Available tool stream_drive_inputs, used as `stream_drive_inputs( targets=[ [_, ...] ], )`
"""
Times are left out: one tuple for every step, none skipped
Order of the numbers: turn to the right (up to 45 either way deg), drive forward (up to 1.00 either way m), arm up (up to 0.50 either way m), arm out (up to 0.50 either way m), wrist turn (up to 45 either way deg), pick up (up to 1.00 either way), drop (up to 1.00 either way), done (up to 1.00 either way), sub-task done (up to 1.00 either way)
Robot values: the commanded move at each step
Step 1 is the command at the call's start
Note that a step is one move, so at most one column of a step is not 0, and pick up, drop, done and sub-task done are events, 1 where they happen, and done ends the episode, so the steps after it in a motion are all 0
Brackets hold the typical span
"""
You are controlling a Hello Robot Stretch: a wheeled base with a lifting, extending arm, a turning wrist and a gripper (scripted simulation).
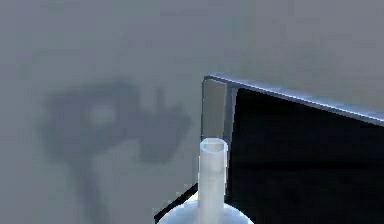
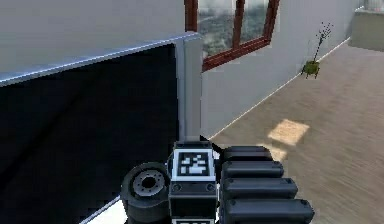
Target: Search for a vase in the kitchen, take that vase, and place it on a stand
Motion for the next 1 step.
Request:
stream_drive_inputs(
  targets=[
    [-45.0,0.0,0.0,0.0,0.0,0.0,0.0,0.0,0.0]
  ],
)
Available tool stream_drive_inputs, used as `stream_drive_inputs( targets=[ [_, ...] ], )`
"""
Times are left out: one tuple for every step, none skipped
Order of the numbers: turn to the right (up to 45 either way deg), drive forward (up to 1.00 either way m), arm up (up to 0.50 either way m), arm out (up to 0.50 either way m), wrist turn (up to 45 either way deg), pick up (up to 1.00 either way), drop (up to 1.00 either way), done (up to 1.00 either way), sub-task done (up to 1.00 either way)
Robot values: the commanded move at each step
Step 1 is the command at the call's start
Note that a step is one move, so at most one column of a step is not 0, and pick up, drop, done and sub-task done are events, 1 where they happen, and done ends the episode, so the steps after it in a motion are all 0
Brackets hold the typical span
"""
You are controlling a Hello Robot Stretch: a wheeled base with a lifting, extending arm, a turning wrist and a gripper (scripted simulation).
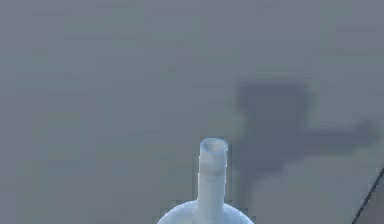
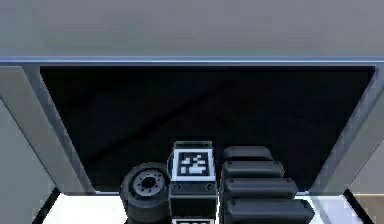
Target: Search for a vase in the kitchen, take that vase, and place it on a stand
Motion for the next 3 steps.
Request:
stream_drive_inputs(
  targets=[
    [-45.0,0.0,0.0,0.0,0.0,0.0,0.0,0.0,0.0],
    [-42.0,0.0,0.0,0.0,0.0,0.0,0.0,0.0,0.0],
    [0.0,0.15,0.0,0.0,0.0,0.0,0.0,0.0,0.0]
  ],
)
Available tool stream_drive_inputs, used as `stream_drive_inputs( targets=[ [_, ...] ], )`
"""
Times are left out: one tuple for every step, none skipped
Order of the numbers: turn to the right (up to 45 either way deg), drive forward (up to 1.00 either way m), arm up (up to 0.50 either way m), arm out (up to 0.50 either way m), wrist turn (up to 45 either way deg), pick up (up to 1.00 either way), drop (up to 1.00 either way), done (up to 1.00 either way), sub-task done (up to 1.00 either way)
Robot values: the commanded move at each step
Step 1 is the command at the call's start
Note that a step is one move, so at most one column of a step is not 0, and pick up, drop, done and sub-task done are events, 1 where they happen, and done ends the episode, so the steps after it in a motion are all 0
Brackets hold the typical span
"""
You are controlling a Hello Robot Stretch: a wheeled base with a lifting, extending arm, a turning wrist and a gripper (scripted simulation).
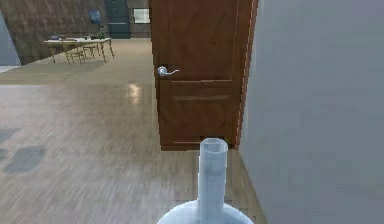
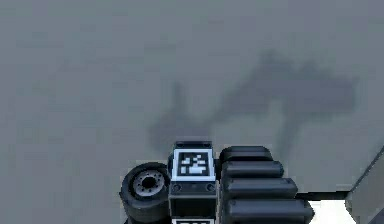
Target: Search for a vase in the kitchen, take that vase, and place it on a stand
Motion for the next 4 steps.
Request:
stream_drive_inputs(
  targets=[
    [-45.0,0.0,0.0,0.0,0.0,0.0,0.0,0.0,0.0],
    [-42.0,0.0,0.0,0.0,0.0,0.0,0.0,0.0,0.0],
    [0.0,0.1,0.0,0.0,0.0,0.0,0.0,0.0,0.0],
    [45.0,0.0,0.0,0.0,0.0,0.0,0.0,0.0,0.0]
  ],
)
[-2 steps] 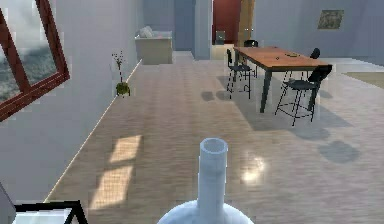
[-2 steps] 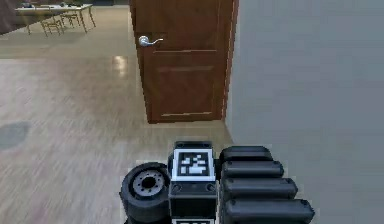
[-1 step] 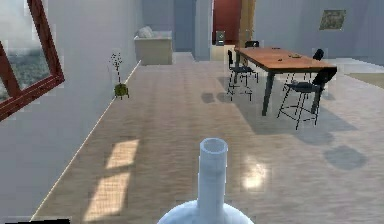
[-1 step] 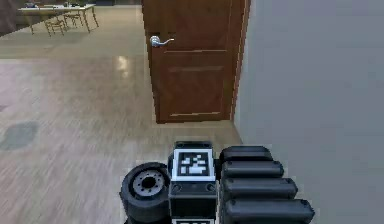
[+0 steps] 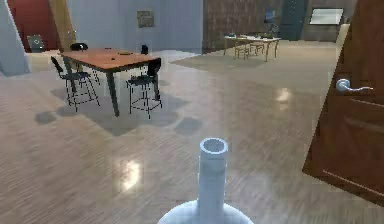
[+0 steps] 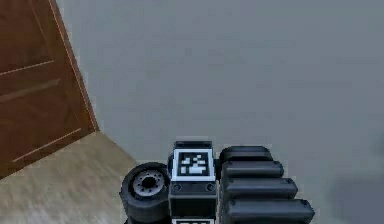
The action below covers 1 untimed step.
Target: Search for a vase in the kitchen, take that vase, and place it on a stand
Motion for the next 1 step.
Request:
stream_drive_inputs(
  targets=[
    [45.0,0.0,0.0,0.0,0.0,0.0,0.0,0.0,0.0]
  ],
)
